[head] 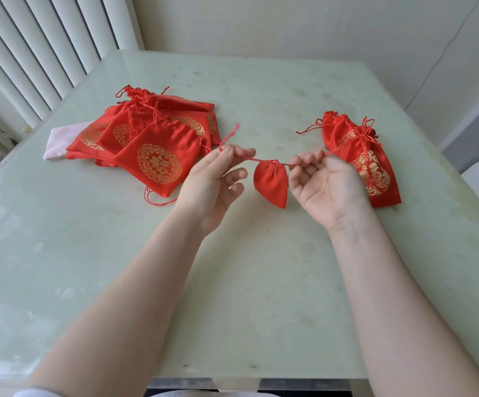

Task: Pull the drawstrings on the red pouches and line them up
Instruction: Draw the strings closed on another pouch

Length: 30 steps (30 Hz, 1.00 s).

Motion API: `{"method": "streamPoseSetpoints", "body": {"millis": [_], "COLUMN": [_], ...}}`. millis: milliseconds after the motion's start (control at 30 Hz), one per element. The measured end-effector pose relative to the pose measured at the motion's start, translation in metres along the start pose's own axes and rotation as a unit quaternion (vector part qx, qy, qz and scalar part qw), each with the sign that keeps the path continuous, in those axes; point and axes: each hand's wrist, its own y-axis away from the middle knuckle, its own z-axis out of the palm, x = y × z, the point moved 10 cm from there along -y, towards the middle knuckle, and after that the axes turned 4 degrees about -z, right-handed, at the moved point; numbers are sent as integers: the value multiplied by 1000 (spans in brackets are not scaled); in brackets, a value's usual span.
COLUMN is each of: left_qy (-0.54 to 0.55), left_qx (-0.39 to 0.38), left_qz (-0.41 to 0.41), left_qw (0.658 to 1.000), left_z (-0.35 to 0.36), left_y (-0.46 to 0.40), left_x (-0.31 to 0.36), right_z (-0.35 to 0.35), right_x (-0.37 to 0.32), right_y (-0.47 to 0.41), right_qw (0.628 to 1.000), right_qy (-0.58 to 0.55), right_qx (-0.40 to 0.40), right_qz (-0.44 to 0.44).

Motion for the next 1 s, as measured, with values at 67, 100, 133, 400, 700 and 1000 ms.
{"method": "streamPoseSetpoints", "body": {"millis": [67,100,133,400,700,1000], "left_qy": [91,114,118,-40,-103,-231], "left_qx": [-48,-70,-87,-37,-8,-71], "left_qz": [-48,-69,-84,3,93,40], "left_qw": [994,989,986,999,990,969], "left_z": [11,17,22,14,10,28], "left_y": [2,4,5,3,8,8], "left_x": [-6,-9,-11,0,20,-6], "right_z": [1,2,3,12,42,29], "right_x": [3,4,5,1,18,0], "right_y": [-1,-1,-2,0,20,11], "right_qw": [1000,1000,1000,982,833,908], "right_qy": [7,13,17,177,517,385], "right_qx": [-5,-9,-14,-55,-153,-85], "right_qz": [11,15,17,-31,-122,-146]}}
